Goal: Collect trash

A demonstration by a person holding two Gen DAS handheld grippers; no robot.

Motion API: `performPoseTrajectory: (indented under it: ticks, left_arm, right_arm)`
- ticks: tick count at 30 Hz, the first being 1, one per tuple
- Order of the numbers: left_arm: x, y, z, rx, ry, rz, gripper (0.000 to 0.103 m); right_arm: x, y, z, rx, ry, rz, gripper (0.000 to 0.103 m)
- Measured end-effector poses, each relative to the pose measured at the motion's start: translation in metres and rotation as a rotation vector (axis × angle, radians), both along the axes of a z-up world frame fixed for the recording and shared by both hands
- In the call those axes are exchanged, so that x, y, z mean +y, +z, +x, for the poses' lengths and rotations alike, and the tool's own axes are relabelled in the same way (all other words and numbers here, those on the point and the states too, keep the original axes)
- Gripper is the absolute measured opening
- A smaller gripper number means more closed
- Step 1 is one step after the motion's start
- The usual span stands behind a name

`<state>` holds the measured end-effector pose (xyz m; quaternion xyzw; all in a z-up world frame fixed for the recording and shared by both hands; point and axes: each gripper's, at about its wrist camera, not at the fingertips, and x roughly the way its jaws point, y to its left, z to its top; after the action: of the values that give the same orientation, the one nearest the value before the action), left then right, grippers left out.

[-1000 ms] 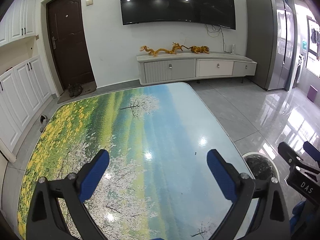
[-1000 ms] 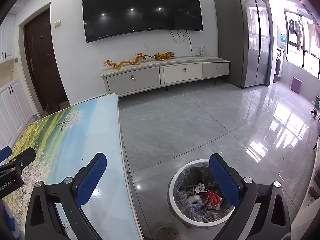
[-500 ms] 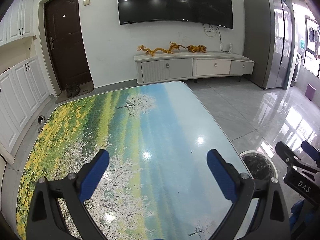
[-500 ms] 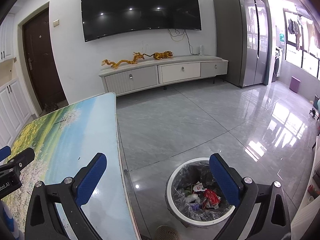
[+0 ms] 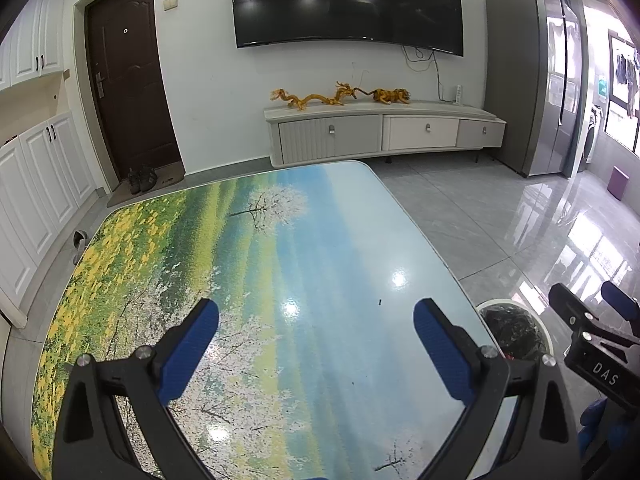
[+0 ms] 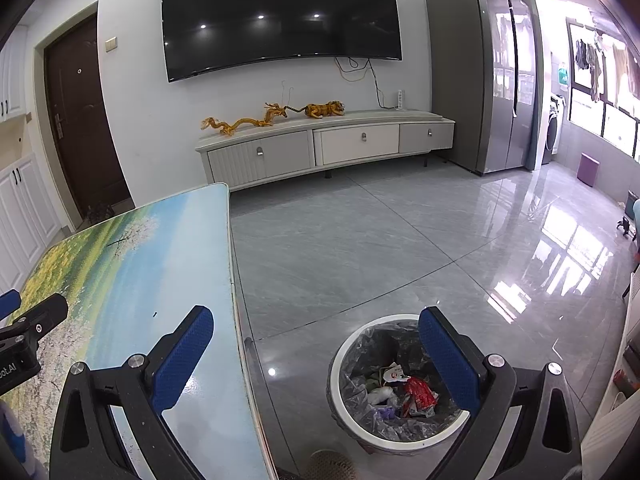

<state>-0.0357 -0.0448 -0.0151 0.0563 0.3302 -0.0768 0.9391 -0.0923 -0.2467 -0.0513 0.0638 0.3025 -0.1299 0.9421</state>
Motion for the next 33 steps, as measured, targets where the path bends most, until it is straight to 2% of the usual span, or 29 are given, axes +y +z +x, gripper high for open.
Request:
performPoseTrajectory:
  ticks: [33]
  left_arm:
    - [0.0014,0.0015,-0.0034,0.007,-0.011,-0.044,0.099]
  right_arm:
    - [-0.0023,-0.0012,-0.0031,0.001,-0.024,-0.008,0.103]
